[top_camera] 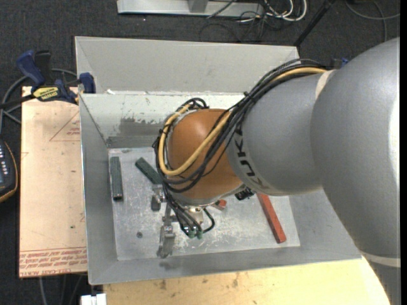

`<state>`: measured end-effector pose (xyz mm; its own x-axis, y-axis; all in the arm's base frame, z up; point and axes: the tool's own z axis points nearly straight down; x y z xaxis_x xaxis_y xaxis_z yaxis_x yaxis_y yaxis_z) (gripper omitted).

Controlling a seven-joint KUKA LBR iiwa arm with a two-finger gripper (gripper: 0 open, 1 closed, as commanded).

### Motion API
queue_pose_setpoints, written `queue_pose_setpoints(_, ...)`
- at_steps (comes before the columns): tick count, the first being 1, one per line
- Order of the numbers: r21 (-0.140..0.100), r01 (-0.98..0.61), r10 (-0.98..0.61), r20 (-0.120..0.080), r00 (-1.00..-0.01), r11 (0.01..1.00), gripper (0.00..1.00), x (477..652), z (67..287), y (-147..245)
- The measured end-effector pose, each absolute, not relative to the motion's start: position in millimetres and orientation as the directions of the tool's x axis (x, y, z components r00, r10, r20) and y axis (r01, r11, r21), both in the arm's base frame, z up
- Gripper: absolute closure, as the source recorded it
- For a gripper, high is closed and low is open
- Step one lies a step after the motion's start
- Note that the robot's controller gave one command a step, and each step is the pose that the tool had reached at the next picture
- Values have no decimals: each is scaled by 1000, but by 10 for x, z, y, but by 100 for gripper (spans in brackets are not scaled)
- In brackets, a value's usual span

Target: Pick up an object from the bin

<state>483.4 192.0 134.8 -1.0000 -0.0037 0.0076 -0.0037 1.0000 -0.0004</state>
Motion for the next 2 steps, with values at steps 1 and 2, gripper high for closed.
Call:
queue_pose_setpoints(1,2,119,119,-6,-993,993,0,5781,686,1427)
queue_pose_setpoints(2,2,247,247,-2,-969,969,0,5680,1005,1244)
